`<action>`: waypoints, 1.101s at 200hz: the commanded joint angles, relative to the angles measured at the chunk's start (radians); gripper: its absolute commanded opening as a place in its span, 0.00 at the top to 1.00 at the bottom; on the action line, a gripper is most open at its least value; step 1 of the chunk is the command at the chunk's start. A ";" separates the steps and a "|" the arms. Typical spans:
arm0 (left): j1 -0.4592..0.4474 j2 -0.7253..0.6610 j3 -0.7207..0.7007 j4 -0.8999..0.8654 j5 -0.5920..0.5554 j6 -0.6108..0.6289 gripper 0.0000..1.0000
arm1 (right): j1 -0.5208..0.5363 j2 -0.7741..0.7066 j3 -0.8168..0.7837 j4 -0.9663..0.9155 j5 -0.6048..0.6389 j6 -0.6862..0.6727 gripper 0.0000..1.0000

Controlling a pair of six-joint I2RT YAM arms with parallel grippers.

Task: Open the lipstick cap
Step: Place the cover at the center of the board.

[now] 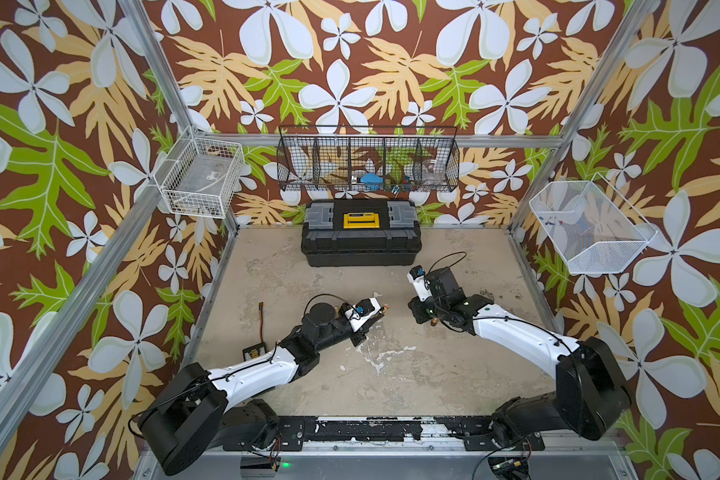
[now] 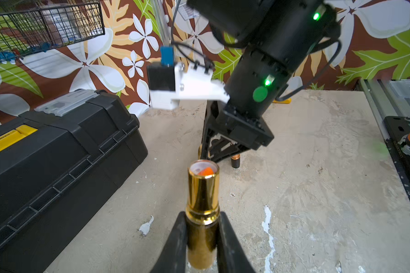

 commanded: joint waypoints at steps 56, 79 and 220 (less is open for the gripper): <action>0.000 -0.010 -0.021 0.057 0.000 -0.028 0.85 | 0.001 0.194 0.038 0.064 0.015 -0.004 0.80; 0.000 -0.008 -0.021 0.058 -0.009 -0.028 0.85 | 0.001 0.230 0.050 0.066 0.018 -0.003 0.80; 0.000 0.016 0.021 0.008 0.011 0.001 0.85 | 0.002 0.258 0.083 0.025 0.050 -0.006 0.60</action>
